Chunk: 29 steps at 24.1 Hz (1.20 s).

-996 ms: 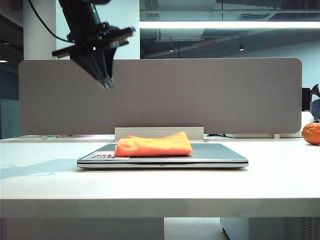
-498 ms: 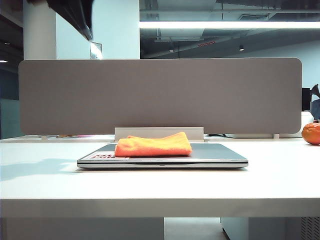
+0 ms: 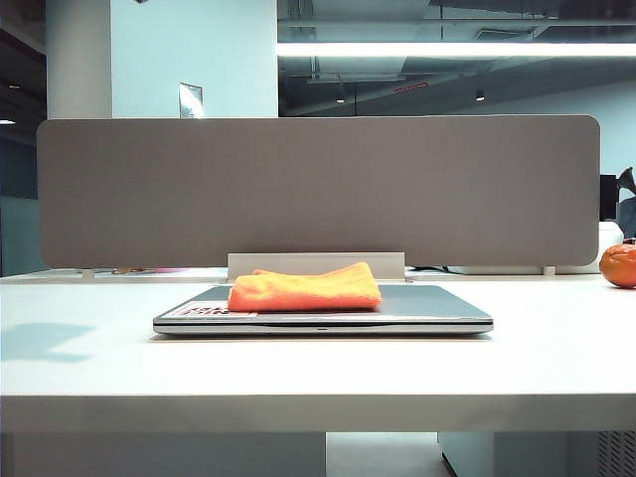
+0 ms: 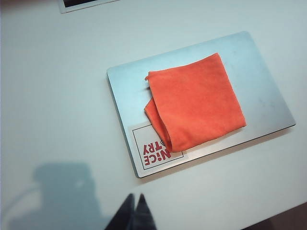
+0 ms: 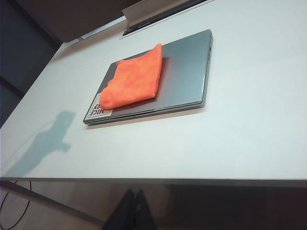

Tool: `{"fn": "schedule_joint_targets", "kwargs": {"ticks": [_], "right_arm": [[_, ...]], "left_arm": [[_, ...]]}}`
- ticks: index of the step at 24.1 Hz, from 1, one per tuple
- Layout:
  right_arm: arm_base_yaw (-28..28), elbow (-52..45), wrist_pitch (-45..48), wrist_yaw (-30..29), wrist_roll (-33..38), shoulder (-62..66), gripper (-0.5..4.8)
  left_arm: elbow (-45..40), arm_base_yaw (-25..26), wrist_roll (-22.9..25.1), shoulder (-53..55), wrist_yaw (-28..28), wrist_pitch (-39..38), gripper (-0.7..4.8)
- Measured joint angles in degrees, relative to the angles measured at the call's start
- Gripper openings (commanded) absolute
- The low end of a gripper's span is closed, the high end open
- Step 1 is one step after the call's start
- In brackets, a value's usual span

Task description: Pick up the orange rag and put it over the laptop.

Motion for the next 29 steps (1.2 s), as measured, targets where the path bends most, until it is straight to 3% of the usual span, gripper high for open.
{"fn": "schedule_joint_targets", "kwargs": {"ticks": [8, 12, 15, 19, 23, 29], "right_arm": [[0.00, 0.00, -0.02, 0.00, 0.00, 0.00, -0.05], [0.00, 0.00, -0.02, 0.00, 0.02, 0.00, -0.05], [0.00, 0.00, -0.02, 0.02, 0.00, 0.00, -0.05], [0.00, 0.00, -0.04, 0.02, 0.02, 0.00, -0.05], [0.00, -0.02, -0.04, 0.02, 0.00, 0.00, -0.05], [0.00, -0.02, -0.07, 0.02, 0.00, 0.00, -0.05]], "left_arm": [[0.00, 0.00, 0.22, -0.52, 0.00, 0.90, -0.06], [0.00, 0.02, 0.37, -0.33, -0.55, 5.25, -0.06], [-0.02, 0.11, 0.42, -0.09, -5.92, 11.69, -0.06], [-0.17, 0.17, 0.42, -0.55, -6.75, 13.35, -0.06], [-5.73, 1.77, 0.42, -3.82, -6.86, 21.59, -0.06], [-25.53, 4.20, 0.42, -13.62, -8.00, 36.48, -0.06]]}}
